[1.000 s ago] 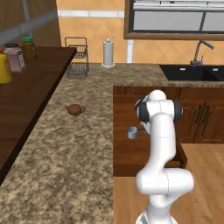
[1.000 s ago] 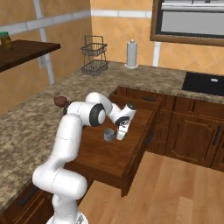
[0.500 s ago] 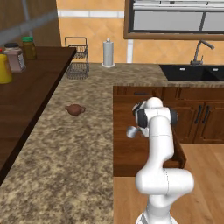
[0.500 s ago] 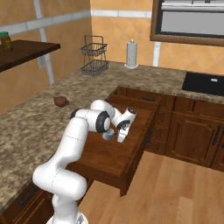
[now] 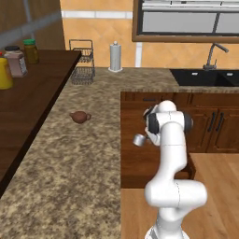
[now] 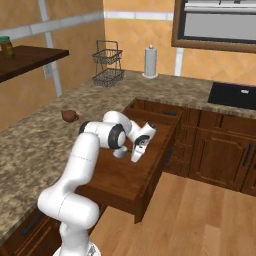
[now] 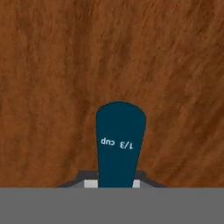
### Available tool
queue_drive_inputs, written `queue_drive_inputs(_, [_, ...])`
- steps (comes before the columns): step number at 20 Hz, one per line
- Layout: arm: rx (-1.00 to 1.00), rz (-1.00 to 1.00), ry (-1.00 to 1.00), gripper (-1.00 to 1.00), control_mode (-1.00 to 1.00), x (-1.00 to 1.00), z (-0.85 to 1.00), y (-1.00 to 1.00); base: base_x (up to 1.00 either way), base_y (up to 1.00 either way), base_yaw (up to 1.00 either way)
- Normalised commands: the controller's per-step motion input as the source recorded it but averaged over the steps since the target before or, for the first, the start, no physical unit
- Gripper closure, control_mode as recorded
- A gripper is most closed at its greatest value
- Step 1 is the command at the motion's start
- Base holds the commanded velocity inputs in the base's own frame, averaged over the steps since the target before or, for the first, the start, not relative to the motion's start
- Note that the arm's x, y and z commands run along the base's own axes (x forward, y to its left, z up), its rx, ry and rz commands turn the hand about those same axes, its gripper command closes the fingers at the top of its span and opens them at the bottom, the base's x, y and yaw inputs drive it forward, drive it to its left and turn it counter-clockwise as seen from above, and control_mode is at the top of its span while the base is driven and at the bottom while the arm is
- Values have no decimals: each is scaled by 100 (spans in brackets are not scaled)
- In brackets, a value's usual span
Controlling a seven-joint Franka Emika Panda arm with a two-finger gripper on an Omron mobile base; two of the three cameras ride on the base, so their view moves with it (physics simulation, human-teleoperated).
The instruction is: Pick the measuring cup from the drawer and place it on the counter.
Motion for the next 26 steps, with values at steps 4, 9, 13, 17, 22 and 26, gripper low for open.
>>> queue_drive_inputs(4, [5, -9, 3, 100, -100, -68, 94, 2, 0, 0, 0])
queue_drive_inputs(9, [0, -5, 0, 100, -100, -71, 100, 13, 0, 0, 0])
queue_drive_inputs(13, [0, 0, -4, 100, -100, -99, 100, 79, 0, 0, 0])
queue_drive_inputs(17, [0, 0, 2, 100, -100, -85, 100, 88, 0, 0, 0])
queue_drive_inputs(22, [-5, 0, 5, 100, -100, -78, 84, 100, 0, 0, 0])
queue_drive_inputs(26, [-23, 0, 1, 100, -100, -55, 51, 100, 0, 0, 0])
